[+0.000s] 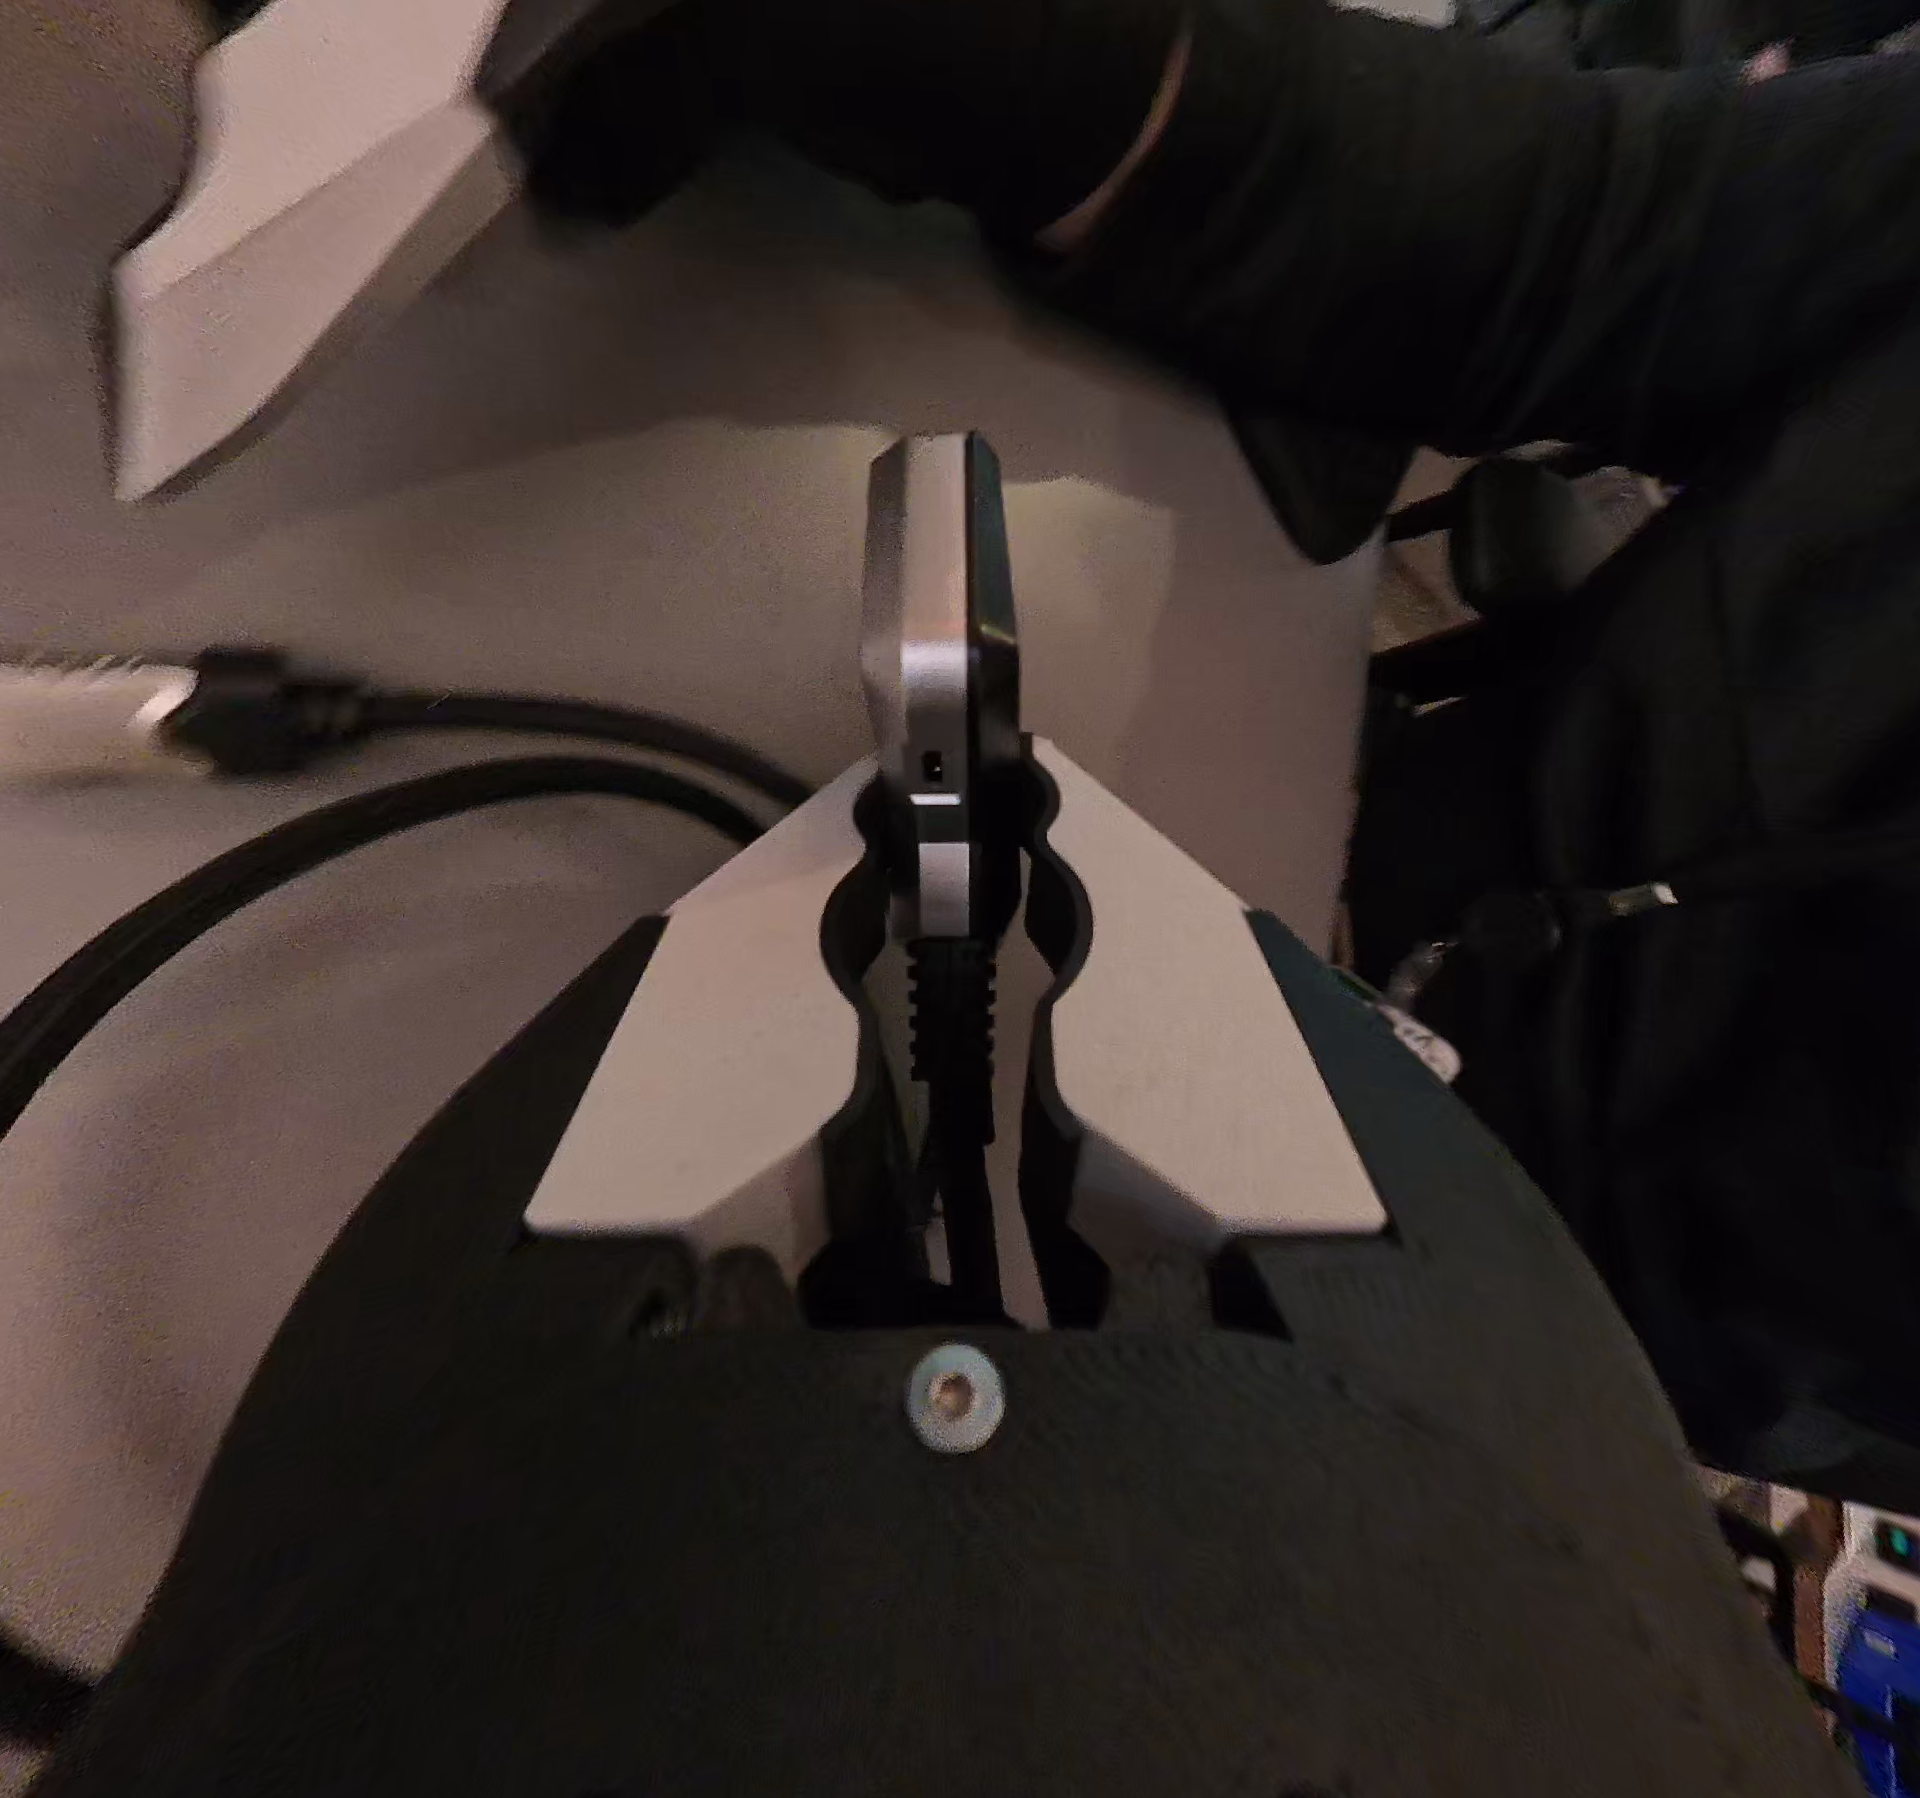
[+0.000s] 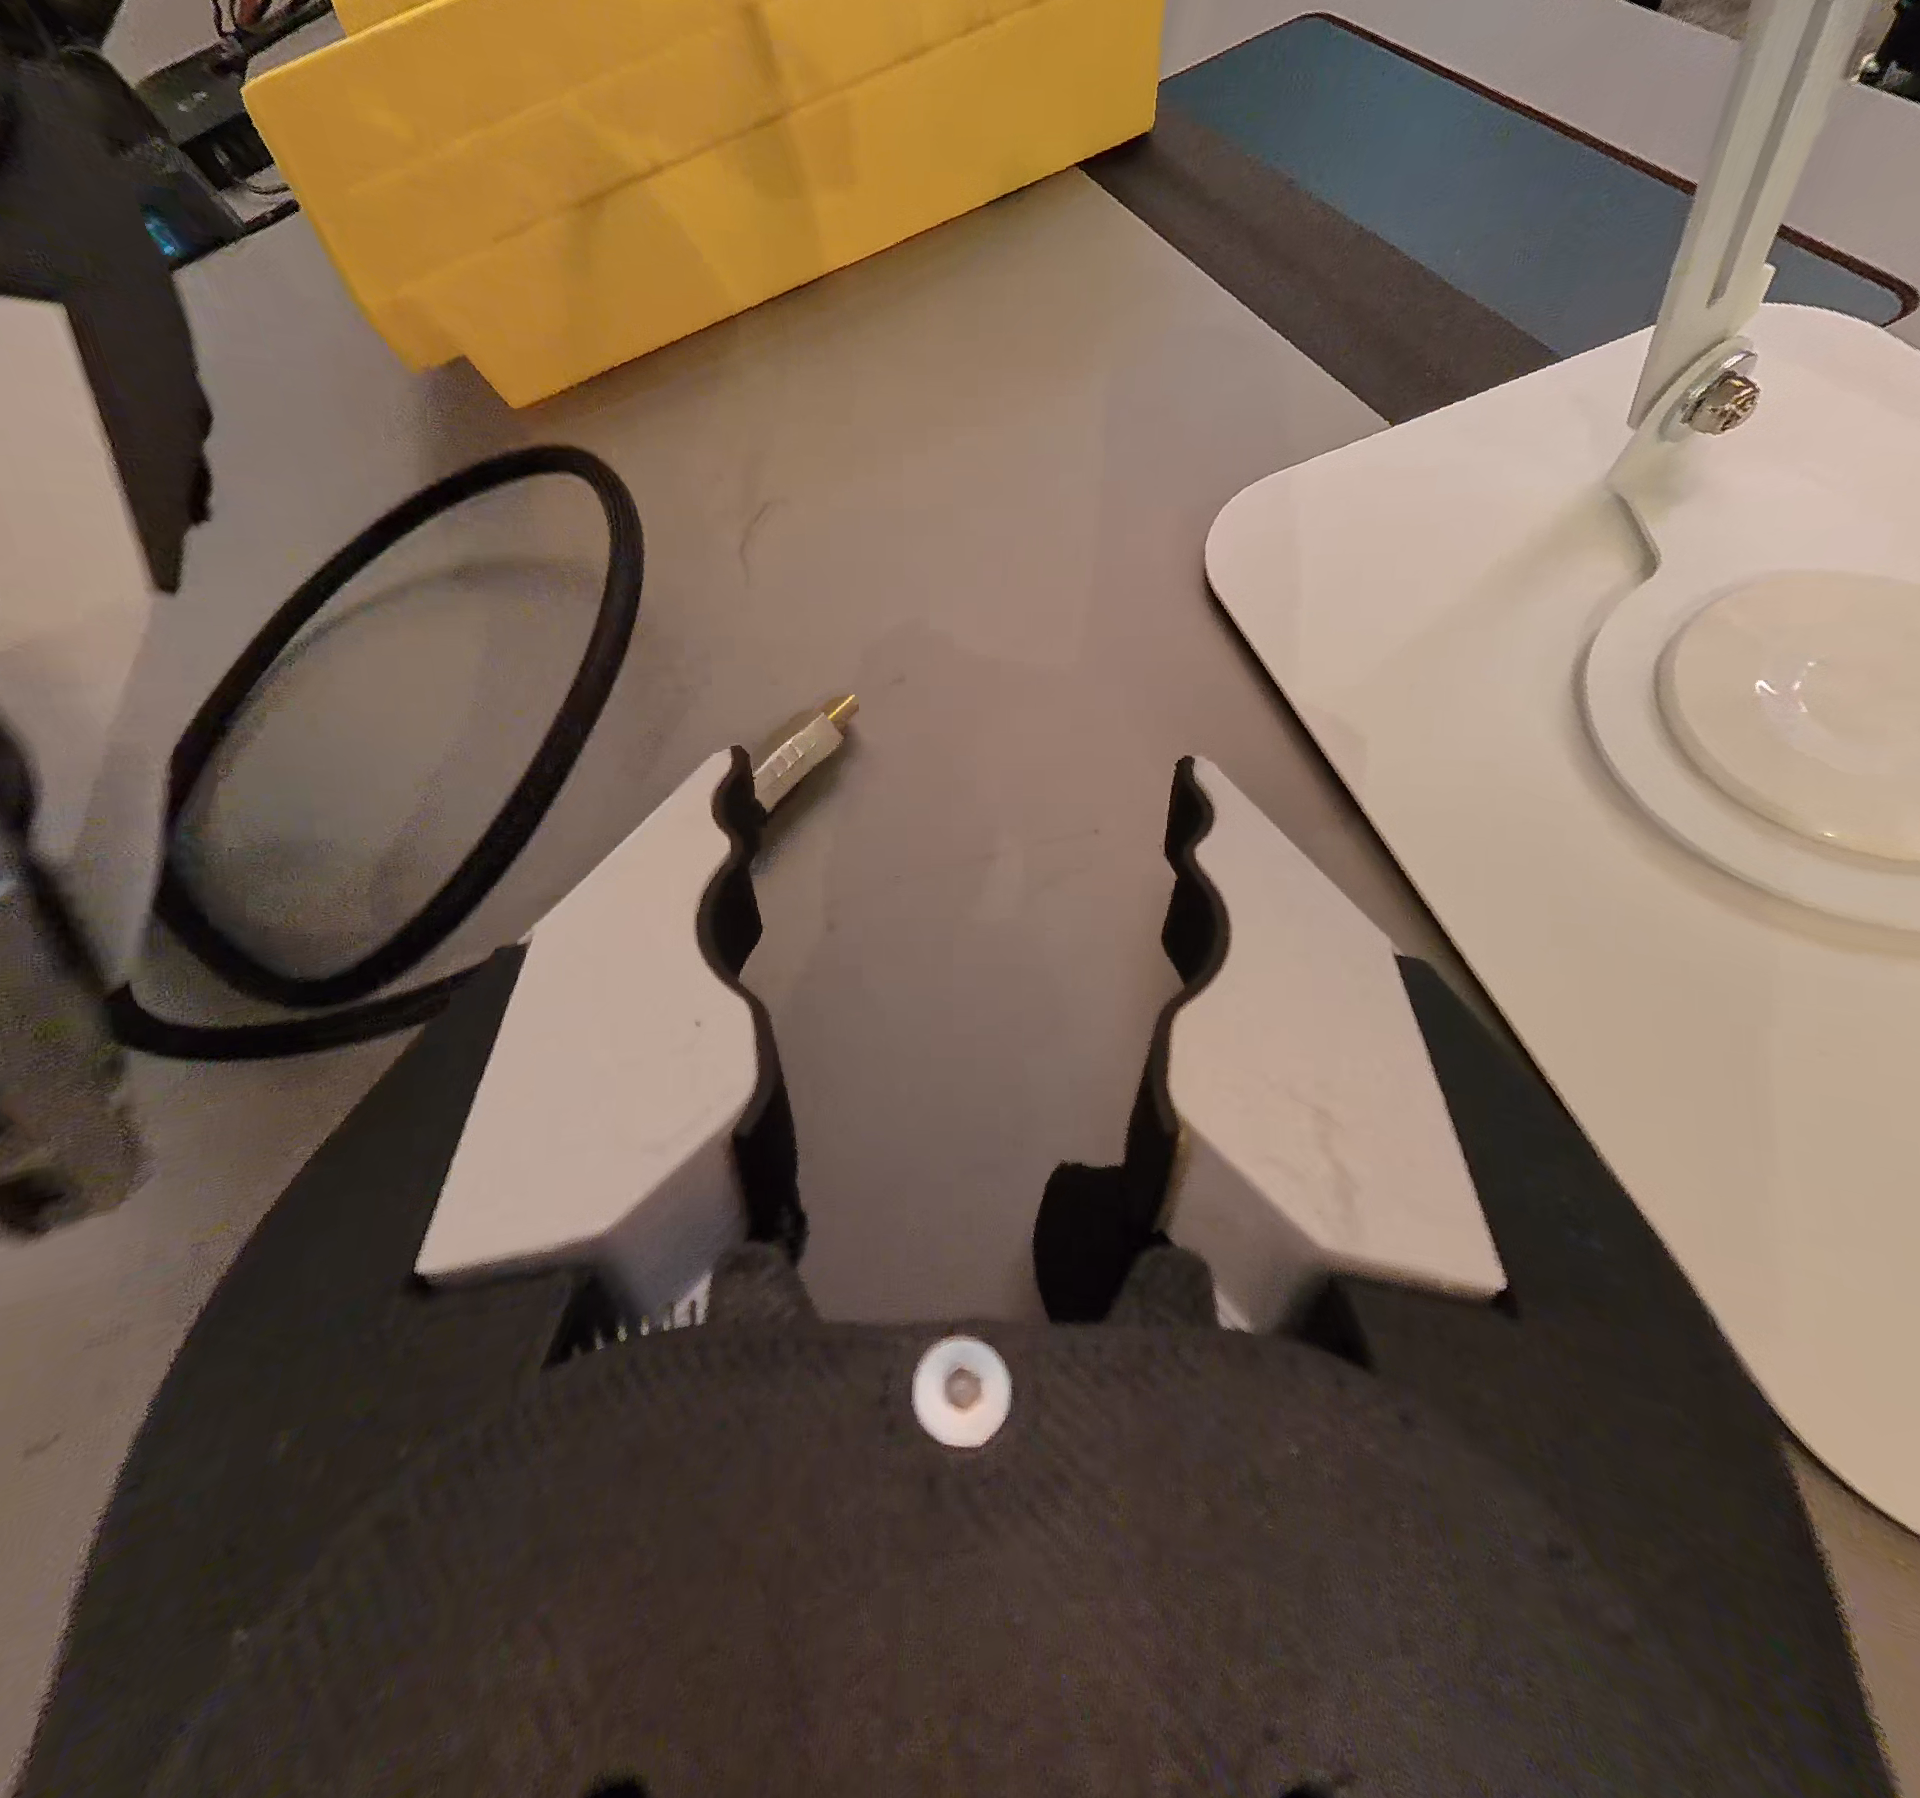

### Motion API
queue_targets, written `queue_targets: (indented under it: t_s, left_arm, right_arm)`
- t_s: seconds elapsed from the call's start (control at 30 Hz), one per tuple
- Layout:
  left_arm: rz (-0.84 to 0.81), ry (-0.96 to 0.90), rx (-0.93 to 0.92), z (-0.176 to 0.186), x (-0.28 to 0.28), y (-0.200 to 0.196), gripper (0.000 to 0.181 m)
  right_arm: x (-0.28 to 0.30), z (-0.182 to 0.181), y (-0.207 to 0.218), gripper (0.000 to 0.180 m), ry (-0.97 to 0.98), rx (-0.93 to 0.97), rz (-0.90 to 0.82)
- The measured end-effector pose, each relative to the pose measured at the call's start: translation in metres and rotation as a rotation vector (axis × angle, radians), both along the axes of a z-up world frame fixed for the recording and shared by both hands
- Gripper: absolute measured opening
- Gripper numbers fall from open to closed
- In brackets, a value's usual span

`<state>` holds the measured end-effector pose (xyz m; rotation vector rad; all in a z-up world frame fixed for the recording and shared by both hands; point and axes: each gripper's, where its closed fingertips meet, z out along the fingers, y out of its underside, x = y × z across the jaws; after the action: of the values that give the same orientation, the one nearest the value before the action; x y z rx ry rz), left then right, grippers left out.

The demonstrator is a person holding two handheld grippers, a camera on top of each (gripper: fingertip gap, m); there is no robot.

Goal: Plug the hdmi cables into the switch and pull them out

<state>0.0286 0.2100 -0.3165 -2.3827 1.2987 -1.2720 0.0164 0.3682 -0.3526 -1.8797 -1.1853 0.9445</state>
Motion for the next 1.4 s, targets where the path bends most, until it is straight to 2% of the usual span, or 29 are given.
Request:
queue_targets:
  t_s: [0.13, 0.2, 0.33, 0.47, 0.57, 0.67, 0.87, 1.0, 1.2, 1.3, 1.4]
  left_arm:
    - [-0.133, -0.192, -0.022, 0.030, 0.044, -0.027, 0.020]
    - [-0.171, -0.180, -0.017, 0.022, 0.050, -0.031, 0.020]
    - [-0.089, -0.178, -0.124, 0.002, 0.038, -0.011, 0.020]
    - [-0.020, -0.061, -0.119, -0.032, 0.016, 0.009, 0.023]
    - [-0.001, 0.002, -0.098, -0.043, 0.006, 0.016, 0.028]
    - [0.029, 0.067, -0.051, -0.051, -0.002, 0.028, 0.041]
    - [0.048, 0.220, 0.184, -0.056, -0.019, 0.050, 0.066]
    - [0.096, 0.259, 0.333, -0.040, -0.028, 0.067, 0.075]
    - [0.150, 0.276, 0.521, 0.000, -0.042, 0.071, 0.073]
    - [0.189, 0.321, 0.687, 0.036, -0.067, 0.077, 0.065]
    - [0.279, 0.397, 0.834, 0.085, -0.116, 0.092, 0.054]
  right_arm:
    - [0.001, 0.003, 0.001, 0.078, 0.033, -0.028, 0.000]
    - [0.001, 0.004, 0.001, 0.078, 0.043, -0.035, 0.002]
    - [0.001, 0.003, 0.000, 0.079, 0.035, -0.031, 0.007]
    - [0.000, 0.002, -0.001, 0.079, 0.022, -0.024, 0.012]
    - [0.000, 0.001, -0.001, 0.079, 0.022, -0.027, 0.013]
    - [0.000, 0.001, -0.001, 0.079, 0.022, -0.027, 0.013]
    - [0.000, 0.001, -0.002, 0.079, 0.019, -0.027, 0.015]
    - [0.000, 0.001, -0.002, 0.079, 0.019, -0.027, 0.015]
    - [0.000, 0.001, -0.002, 0.079, 0.019, -0.028, 0.016]
    - [0.000, 0.001, -0.002, 0.079, 0.018, -0.026, 0.017]
    - [0.000, 0.000, -0.002, 0.079, 0.016, -0.026, 0.017]
